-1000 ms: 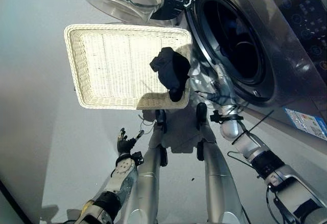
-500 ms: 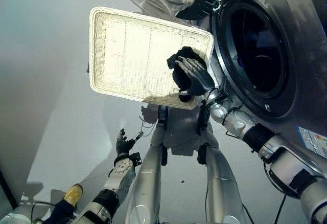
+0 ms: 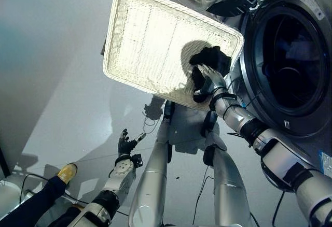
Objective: Put the clothes into the washing machine.
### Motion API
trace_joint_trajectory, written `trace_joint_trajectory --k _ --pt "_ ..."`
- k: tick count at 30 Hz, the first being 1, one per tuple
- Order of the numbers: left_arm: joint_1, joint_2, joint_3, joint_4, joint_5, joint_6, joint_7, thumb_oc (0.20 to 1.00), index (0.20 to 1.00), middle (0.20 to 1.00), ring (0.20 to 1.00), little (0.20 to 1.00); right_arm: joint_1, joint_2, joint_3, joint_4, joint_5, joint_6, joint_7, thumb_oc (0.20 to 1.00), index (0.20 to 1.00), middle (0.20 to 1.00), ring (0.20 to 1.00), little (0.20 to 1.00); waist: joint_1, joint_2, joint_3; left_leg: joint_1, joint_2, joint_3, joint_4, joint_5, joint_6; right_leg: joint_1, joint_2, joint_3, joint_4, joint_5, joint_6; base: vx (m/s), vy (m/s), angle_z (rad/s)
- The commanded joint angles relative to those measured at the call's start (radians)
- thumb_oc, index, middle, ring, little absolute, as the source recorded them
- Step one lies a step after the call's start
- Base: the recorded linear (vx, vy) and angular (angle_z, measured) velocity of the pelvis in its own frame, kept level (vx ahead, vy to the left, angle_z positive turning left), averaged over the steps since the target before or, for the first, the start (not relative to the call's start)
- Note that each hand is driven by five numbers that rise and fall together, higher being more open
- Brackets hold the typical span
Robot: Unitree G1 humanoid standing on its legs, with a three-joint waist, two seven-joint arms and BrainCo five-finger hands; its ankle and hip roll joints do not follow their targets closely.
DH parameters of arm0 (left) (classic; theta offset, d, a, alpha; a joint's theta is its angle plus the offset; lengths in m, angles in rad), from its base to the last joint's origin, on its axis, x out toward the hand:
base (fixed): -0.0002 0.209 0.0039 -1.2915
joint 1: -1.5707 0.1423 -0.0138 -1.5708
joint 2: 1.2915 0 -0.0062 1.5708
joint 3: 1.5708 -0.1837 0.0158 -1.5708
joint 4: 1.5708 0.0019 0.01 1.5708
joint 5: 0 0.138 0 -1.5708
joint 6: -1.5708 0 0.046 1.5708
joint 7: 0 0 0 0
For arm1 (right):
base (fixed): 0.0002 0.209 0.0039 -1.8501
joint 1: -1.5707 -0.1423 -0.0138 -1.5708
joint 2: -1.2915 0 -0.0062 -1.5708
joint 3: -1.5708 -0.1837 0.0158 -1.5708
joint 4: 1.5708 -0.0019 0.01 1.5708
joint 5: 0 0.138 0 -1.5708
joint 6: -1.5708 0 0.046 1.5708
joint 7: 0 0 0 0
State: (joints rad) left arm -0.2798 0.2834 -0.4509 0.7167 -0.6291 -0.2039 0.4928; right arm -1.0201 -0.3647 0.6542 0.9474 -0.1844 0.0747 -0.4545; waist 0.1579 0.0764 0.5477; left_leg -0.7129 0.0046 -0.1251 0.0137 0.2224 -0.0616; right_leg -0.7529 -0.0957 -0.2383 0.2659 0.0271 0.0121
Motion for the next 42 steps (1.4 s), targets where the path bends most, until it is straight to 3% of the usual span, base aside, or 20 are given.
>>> trace_joint_trajectory --k 1,3,4,7,10,15,17,19,20,21,23,25,26,28,29,32,34,37,42 --pt "-0.014 -0.006 -0.019 -0.02 0.05 -0.005 -0.003 1.0 1.0 1.0 1.0 1.0 0.011 -0.056 -0.06 0.103 0.111 0.058 -0.013 1.0 1.0 1.0 1.0 1.0 0.029 0.038 -0.028 -0.041 -0.059 0.074 0.033 -0.06 0.005 -0.028 0.007 -0.012 -0.027 0.053 0.093 0.02 0.006 0.1" --pt "-0.014 -0.006 -0.019 -0.02 0.05 -0.005 -0.003 1.0 1.0 1.0 1.0 1.0 0.011 -0.056 -0.06 0.103 0.111 0.058 -0.013 1.0 1.0 1.0 1.0 1.0 0.029 0.038 -0.028 -0.041 -0.059 0.074 0.033 -0.06 0.005 -0.028 0.007 -0.012 -0.027 0.053 0.093 0.02 0.004 0.12" --pt "-0.009 -0.008 -0.033 -0.038 0.048 -0.004 0.006 1.0 1.0 1.0 1.0 1.0 -0.007 -0.071 -0.061 0.114 0.046 0.055 -0.104 1.0 1.0 1.0 1.0 1.0 0.031 0.043 -0.028 -0.05 -0.061 0.072 0.029 -0.057 0.006 -0.04 0.008 -0.011 -0.026 0.058 0.095 0.02 0.009 0.17" --pt "0.001 -0.011 -0.048 -0.05 0.044 -0.013 0.016 1.0 1.0 1.0 1.0 1.0 -0.033 -0.099 -0.048 0.104 -0.077 0.047 -0.199 1.0 1.0 1.0 1.0 1.0 0.028 0.045 -0.028 -0.058 -0.061 0.072 0.024 -0.054 0.006 -0.049 0.01 -0.006 -0.029 0.064 0.099 0.01 0.019 0.13" --pt "0.0 -0.012 -0.051 -0.052 0.043 -0.013 0.019 1.0 1.0 1.0 1.0 1.0 -0.038 -0.102 -0.046 0.103 -0.11 0.05 -0.207 1.0 1.0 1.0 1.0 1.0 0.028 0.045 -0.028 -0.061 -0.061 0.073 0.024 -0.054 0.006 -0.052 0.01 -0.005 -0.03 0.065 0.101 0.0 0.006 0.02" --pt "-0.002 -0.012 -0.069 -0.054 0.028 -0.025 0.024 1.0 1.0 1.0 1.0 1.0 -0.045 -0.139 0.033 0.105 -0.206 0.125 -0.163 1.0 1.0 1.0 1.0 1.0 0.018 0.046 -0.028 -0.07 -0.06 0.075 0.014 -0.049 0.009 -0.065 0.016 0.011 -0.038 0.069 0.103 0.0 0.029 0.01" --pt "-0.005 -0.01 -0.074 -0.055 0.024 -0.026 0.026 1.0 1.0 1.0 1.0 1.0 -0.041 -0.143 0.043 0.107 -0.204 0.111 -0.175 1.0 1.0 1.0 1.0 1.0 0.015 0.046 -0.028 -0.072 -0.06 0.075 0.013 -0.048 0.01 -0.067 0.016 0.013 -0.041 0.071 0.103 0.0 0.0 0.0" --pt "-0.006 -0.01 -0.079 -0.055 0.023 -0.028 0.029 1.0 1.0 1.0 1.0 1.0 -0.033 -0.147 0.048 0.097 -0.183 0.056 -0.213 1.0 1.0 1.0 1.0 1.0 0.01 0.046 -0.028 -0.071 -0.061 0.074 0.013 -0.049 0.012 -0.07 0.018 0.02 -0.043 0.074 0.104 0.0 0.0 0.0" --pt "-0.002 -0.008 -0.079 -0.062 0.026 -0.025 0.034 1.0 1.0 1.0 1.0 1.0 -0.018 -0.15 0.04 0.059 -0.109 -0.04 -0.24 1.0 1.0 1.0 1.0 1.0 0.005 0.043 -0.028 -0.071 -0.061 0.073 0.012 -0.051 0.013 -0.072 0.02 0.025 -0.044 0.077 0.104 0.0 0.0 0.0" --pt "-0.002 -0.008 -0.079 -0.062 0.026 -0.025 0.034 1.0 1.0 1.0 1.0 1.0 -0.018 -0.15 0.04 0.059 -0.108 -0.04 -0.24 1.0 1.0 1.0 1.0 1.0 0.005 0.043 -0.028 -0.071 -0.061 0.073 0.012 -0.051 0.013 -0.071 0.02 0.025 -0.044 0.076 0.104 0.0 0.0 0.0" --pt "0.004 -0.008 -0.076 -0.072 0.03 -0.02 0.041 1.0 1.0 1.0 1.0 1.0 -0.003 -0.152 0.02 -0.016 0.03 -0.162 -0.18 1.0 1.0 1.0 1.0 1.0 -0.002 0.039 -0.028 -0.069 -0.061 0.073 0.012 -0.052 0.012 -0.071 0.021 0.03 -0.048 0.079 0.105 0.0 0.0 0.0" --pt "0.018 -0.004 -0.051 -0.082 0.044 -0.011 0.035 1.0 1.0 1.0 1.0 1.0 0.066 -0.14 -0.036 -0.216 0.329 -0.271 0.039 1.0 1.0 1.0 1.0 1.0 -0.015 0.026 -0.028 -0.062 -0.057 0.077 0.013 -0.053 0.006 -0.067 0.023 0.038 -0.048 0.075 0.103 0.0 0.015 0.0" --pt "0.025 -0.001 -0.032 -0.087 0.049 -0.004 0.03 1.0 1.0 1.0 1.0 1.0 0.113 -0.138 -0.053 -0.302 0.442 -0.289 0.16 1.0 1.0 1.0 1.0 1.0 -0.024 0.018 -0.028 -0.058 -0.056 0.079 0.013 -0.052 0.004 -0.065 0.026 0.042 -0.047 0.072 0.103 0.0 0.032 -0.02" --pt "0.027 0.0 -0.02 -0.089 0.054 0.002 0.029 1.0 1.0 1.0 1.0 1.0 0.156 -0.127 -0.063 -0.371 0.537 -0.297 0.22 1.0 1.0 1.0 1.0 1.0 -0.031 0.012 -0.028 -0.056 -0.054 0.082 0.012 -0.051 0.004 -0.065 0.027 0.045 -0.047 0.072 0.103 0.0 0.026 -0.05" --pt "0.039 0.002 -0.007 -0.092 0.06 0.003 0.029 1.0 1.0 1.0 1.0 1.0 0.225 -0.112 -0.094 -0.474 0.598 -0.34 0.314 1.0 1.0 1.0 1.0 1.0 -0.044 0.002 -0.028 -0.052 -0.053 0.085 0.017 -0.052 0.003 -0.065 0.03 0.051 -0.045 0.071 0.102 0.0 0.02 -0.09" --pt "0.054 -0.001 0.003 -0.09 0.066 -0.008 0.029 1.0 1.0 1.0 1.0 1.0 0.272 -0.107 -0.112 -0.566 0.571 -0.37 0.358 1.0 1.0 1.0 1.0 1.0 -0.057 -0.005 -0.028 -0.045 -0.052 0.093 0.015 -0.051 0.005 -0.064 0.034 0.058 -0.047 0.075 0.103 0.0 0.026 -0.07" --pt "0.058 0.001 0.006 -0.098 0.066 -0.001 0.037 1.0 1.0 1.0 1.0 1.0 0.294 -0.107 -0.124 -0.633 0.555 -0.316 0.358 1.0 1.0 1.0 1.0 1.0 -0.066 -0.012 -0.028 -0.04 -0.05 0.099 0.017 -0.051 0.005 -0.062 0.037 0.065 -0.047 0.078 0.105 0.0 0.002 -0.06" --pt "0.063 -0.003 0.014 -0.093 0.074 -0.004 0.035 1.0 1.0 1.0 1.0 1.0 0.308 -0.111 -0.138 -0.66 0.579 -0.289 0.357 1.0 1.0 1.0 1.0 1.0 -0.074 -0.015 -0.028 -0.035 -0.048 0.105 0.013 -0.05 0.007 -0.062 0.039 0.071 -0.049 0.082 0.104 0.0 0.001 -0.05" --pt "0.078 -0.006 0.018 -0.095 0.079 -0.006 0.039 1.0 1.0 1.0 1.0 1.0 0.329 -0.1 -0.189 -0.715 0.638 -0.35 0.346 1.0 1.0 1.0 1.0 1.0 -0.082 -0.014 -0.028 -0.026 -0.047 0.112 0.013 -0.052 0.009 -0.058 0.044 0.078 -0.048 0.082 0.102 0.0 0.006 -0.1"
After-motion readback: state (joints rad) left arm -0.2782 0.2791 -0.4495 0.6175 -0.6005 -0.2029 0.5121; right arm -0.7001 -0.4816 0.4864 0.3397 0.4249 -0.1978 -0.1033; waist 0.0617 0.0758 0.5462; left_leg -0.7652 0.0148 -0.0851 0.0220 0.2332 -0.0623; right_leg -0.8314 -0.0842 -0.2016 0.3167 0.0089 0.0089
